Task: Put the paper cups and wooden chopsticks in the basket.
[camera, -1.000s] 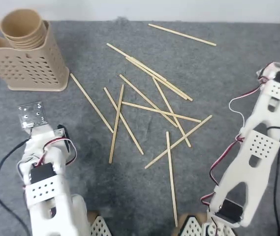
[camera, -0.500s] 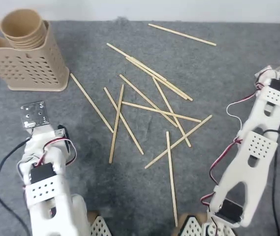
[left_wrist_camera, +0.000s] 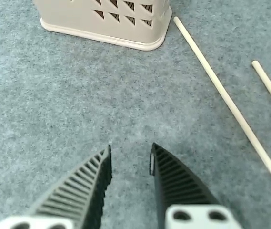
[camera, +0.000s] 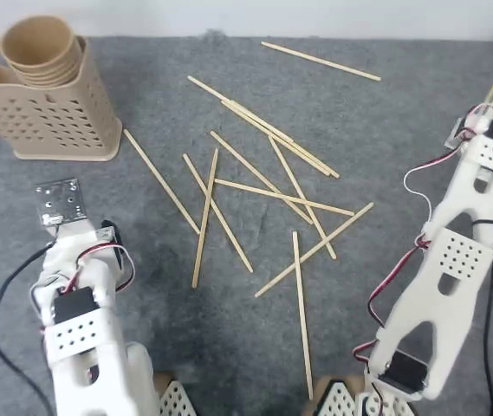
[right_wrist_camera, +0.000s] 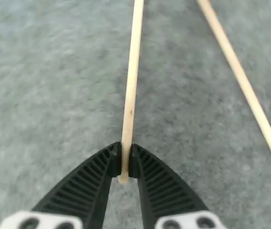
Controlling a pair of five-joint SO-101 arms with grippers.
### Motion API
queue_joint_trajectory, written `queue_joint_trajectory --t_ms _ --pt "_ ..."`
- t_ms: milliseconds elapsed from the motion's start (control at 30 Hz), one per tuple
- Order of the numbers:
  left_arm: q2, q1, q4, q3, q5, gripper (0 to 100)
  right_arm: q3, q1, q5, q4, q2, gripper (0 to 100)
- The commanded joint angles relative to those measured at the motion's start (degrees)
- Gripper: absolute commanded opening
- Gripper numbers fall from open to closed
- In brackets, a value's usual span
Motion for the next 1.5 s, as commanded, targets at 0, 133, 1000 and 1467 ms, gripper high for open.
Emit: queue_joint_trajectory --t_ms 0,133,1000,1467 --pt "-1.23 -0.09 -1.32 -0.57 -0.70 12 -2.20 -2.24 8.53 2.07 -6.02 0.6" --pt "-1.23 -0.09 -1.32 -0.57 -0.70 12 -2.20 -5.58 21.27 -0.04 -5.76 0.6" --pt "-1.23 -2.29 -1.41 -0.75 -0.62 12 -2.11 -7.52 64.00 -21.05 10.77 0.6" --pt "-1.23 -2.20 -2.64 -0.57 -0.53 12 -17.58 -15.16 66.29 1.01 13.41 0.6"
